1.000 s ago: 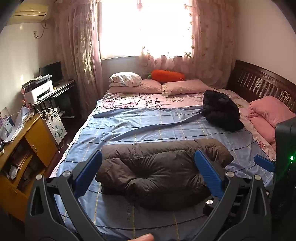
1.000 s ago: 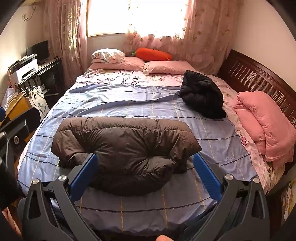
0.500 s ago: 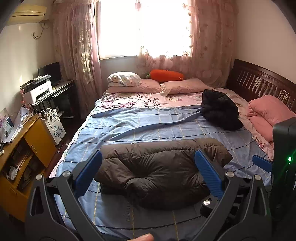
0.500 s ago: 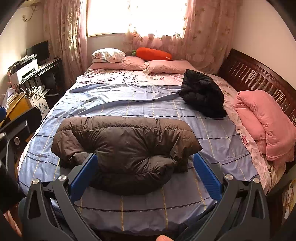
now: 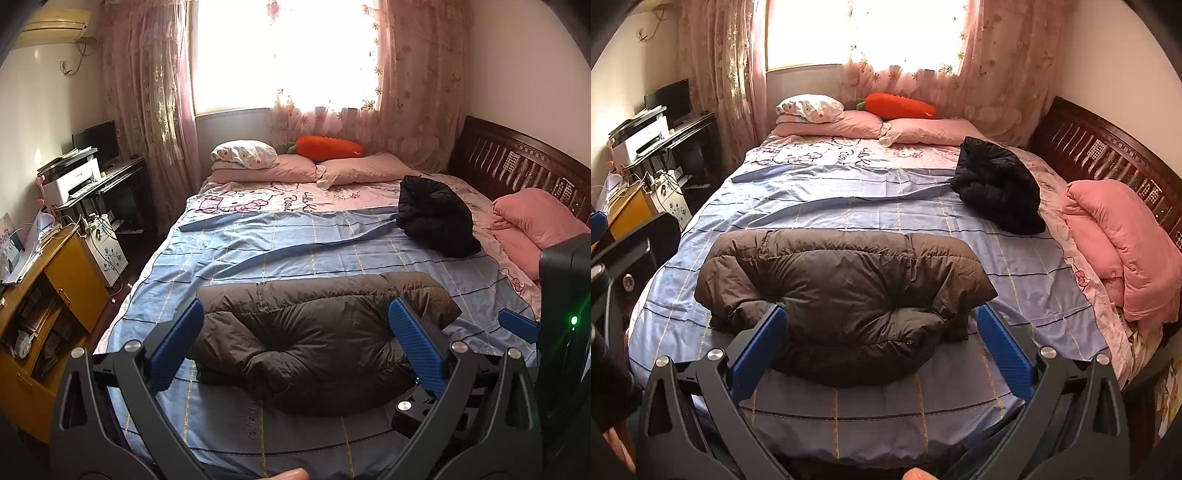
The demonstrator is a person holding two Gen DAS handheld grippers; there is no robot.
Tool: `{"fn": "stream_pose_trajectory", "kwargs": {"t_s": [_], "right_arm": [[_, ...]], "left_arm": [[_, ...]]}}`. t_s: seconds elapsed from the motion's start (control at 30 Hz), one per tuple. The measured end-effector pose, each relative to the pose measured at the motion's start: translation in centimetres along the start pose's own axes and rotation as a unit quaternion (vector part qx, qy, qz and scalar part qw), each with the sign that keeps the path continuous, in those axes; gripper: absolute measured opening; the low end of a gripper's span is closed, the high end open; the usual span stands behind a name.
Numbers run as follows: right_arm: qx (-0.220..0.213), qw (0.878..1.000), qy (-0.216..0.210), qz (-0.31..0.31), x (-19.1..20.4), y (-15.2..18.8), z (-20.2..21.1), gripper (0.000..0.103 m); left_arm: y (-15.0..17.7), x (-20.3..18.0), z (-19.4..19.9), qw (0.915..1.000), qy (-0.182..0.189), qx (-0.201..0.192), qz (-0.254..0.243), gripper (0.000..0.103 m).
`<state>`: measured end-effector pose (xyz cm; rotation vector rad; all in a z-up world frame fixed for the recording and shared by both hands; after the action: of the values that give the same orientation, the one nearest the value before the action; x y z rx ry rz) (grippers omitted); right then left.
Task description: Fold large clothes
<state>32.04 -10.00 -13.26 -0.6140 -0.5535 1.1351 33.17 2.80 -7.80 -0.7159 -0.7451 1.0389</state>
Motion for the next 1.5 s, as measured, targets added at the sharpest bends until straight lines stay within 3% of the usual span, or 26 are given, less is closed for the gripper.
{"fn": "stream_pose_trajectory", "kwargs": {"t_s": [1.13, 1.5], "right_arm": [[0.008, 1.000, -0.014, 0.010, 0.17, 0.80, -0.77, 0.102], [0.009, 1.000, -0.013, 0.010, 0.22, 0.86, -0.82, 0.102]], "left_arm": [[0.73, -0.18, -0.27, 0.9999, 0.012, 0.005, -0.001, 0.101], [0.55, 0.03, -0.28, 0.9999, -0.008, -0.006, -0.010, 0.101]]}}
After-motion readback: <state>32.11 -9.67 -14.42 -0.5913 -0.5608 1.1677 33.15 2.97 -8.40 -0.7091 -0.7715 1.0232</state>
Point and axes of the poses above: each gripper's, at about its wrist camera, not at the fingertips, and z roughly against the way its jaws point, x to its left, y to its underside, the point moved 7 cm from there along -z, roughly the way its jaws point, and after that the axes turned 12 degrees about -z, right-handed, at the moved point
